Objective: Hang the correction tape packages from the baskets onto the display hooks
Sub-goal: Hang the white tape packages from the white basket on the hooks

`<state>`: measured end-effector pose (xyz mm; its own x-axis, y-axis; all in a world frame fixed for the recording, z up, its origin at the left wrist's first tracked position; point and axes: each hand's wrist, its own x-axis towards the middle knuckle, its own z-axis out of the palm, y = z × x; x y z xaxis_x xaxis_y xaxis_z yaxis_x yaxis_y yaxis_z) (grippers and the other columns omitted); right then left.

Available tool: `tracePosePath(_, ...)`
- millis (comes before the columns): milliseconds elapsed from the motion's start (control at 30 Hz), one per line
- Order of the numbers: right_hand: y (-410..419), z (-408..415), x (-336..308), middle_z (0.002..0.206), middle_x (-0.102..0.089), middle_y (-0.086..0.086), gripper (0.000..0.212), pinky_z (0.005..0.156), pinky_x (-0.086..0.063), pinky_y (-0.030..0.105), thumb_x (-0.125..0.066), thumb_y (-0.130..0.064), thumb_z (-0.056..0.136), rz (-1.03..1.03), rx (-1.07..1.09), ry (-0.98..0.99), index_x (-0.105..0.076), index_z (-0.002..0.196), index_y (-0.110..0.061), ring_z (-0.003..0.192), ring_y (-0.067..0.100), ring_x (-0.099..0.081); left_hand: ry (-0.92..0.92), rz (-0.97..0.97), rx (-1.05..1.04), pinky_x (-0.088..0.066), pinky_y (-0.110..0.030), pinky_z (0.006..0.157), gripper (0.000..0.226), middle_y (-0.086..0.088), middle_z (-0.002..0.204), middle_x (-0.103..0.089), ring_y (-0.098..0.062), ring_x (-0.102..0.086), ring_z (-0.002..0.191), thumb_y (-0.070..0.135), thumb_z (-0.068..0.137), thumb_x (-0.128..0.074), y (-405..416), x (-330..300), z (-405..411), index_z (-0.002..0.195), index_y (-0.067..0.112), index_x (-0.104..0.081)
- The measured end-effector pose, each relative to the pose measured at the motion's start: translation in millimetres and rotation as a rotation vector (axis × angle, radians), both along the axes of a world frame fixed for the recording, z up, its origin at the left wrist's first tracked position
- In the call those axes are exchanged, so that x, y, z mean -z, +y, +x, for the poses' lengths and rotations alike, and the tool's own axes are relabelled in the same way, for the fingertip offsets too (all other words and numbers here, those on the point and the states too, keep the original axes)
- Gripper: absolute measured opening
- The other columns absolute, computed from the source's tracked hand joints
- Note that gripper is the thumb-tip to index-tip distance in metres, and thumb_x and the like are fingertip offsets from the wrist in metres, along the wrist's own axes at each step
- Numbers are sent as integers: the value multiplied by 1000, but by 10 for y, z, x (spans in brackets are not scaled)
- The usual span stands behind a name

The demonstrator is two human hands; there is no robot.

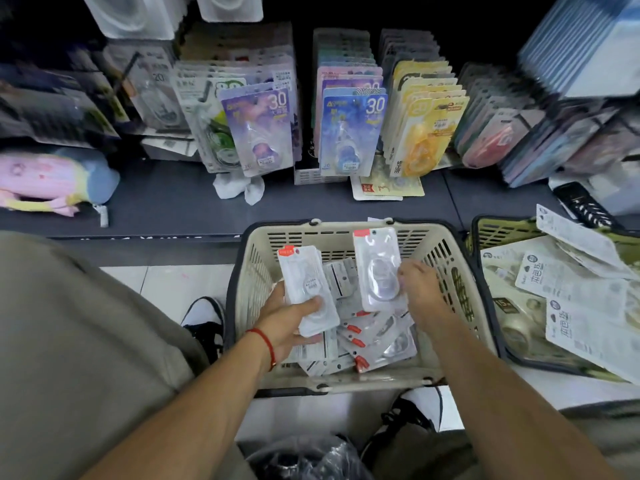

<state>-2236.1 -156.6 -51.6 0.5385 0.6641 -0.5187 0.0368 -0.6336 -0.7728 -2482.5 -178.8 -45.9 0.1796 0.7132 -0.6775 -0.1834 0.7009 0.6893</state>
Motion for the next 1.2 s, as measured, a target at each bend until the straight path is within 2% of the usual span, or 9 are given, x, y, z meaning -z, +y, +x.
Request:
tracePosePath(100, 47, -376, -280, 92, -66, 18, 20, 80, -43, 39, -52, -6, 96, 70, -134, 213, -71, 97, 1, 90, 26, -59, -160, 29, 12, -59, -70, 85, 51, -7, 132, -72, -40, -73, 114, 11, 93, -76, 22, -155, 11, 136, 32, -57)
tracePosePath(200, 93, -729, -507, 85, -67, 17, 23, 79, -45, 39, -53, -10, 101, 161, -172, 191, -70, 86, -6, 87, 24, -58, -278, 116, -13, -61, -63, 86, 52, -7, 136, -71, -39, -72, 116, 17, 95, -73, 64, -396, 15, 141, 31, -54)
tracePosePath(267, 127, -897, -695, 85, -70, 4, 26, 80, -51, 38, -55, -20, 103, 235, -190, 166, -70, 82, -21, 87, 21, -63, -274, 206, -29, -62, -59, 87, 50, -4, 137, -71, -36, -73, 117, 17, 98, -71, 97, -593, -33, 143, 31, -53)
tracePosePath(400, 226, -1148, -1143, 104, -74, 13, 27, 83, -53, 39, -61, -44, 93, 454, -331, 180, -73, 94, -20, 90, 18, -67, -201, 409, -54, -63, -57, 89, 46, -2, 133, -73, -28, -74, 116, 19, 98, -71, 257, -1063, -258, 140, 28, -54)
tracePosePath(600, 654, -1513, -1937, 105, -80, -1, 27, 84, -59, 35, -71, -53, 85, 710, -450, 257, -75, 100, -31, 98, 17, -75, -110, 696, -49, -66, -51, 78, 48, -2, 125, -76, -29, -77, 108, 13, 95, -76, 804, -1936, -706, 136, 27, -56)
tracePosePath(733, 1036, -1763, -2386, 105, -80, 0, 41, 80, -58, 39, -72, -48, 87, 804, -416, 204, -66, 115, -18, 95, 18, -77, -12, 862, -87, -65, -56, 75, 52, -4, 124, -76, -30, -78, 104, 17, 92, -80, 1177, -2433, -1001, 137, 24, -57)
tracePosePath(833, 1262, -1920, -2667, 107, -79, 0, 44, 82, -61, 42, -70, -50, 83, 854, -428, 82, -62, 116, -23, 96, 19, -77, 44, 946, -145, -66, -52, 73, 55, -1, 122, -76, -30, -78, 103, 28, 86, -82, 1357, -2651, -1212, 135, 27, -59)
tracePosePath(1033, 1605, -2021, -2881, 104, -66, -15, 29, 67, -47, 25, -65, -49, 91, 906, -390, -188, -54, 111, -32, 84, -5, -66, 210, 1036, -457, -64, -35, 56, 35, 15, 102, -75, -13, -77, 93, 17, 92, -82, 1539, -2636, -1533, 117, 34, -63)
tracePosePath(1200, 1734, -2062, -2856, 103, -67, -17, 27, 63, -47, 15, -64, -48, 98, 878, -422, -281, -54, 116, -31, 86, -7, -65, 146, 1068, -520, -65, -38, 58, 34, 19, 105, -75, -12, -78, 93, 20, 92, -82, 1511, -2658, -1587, 111, 42, -64)
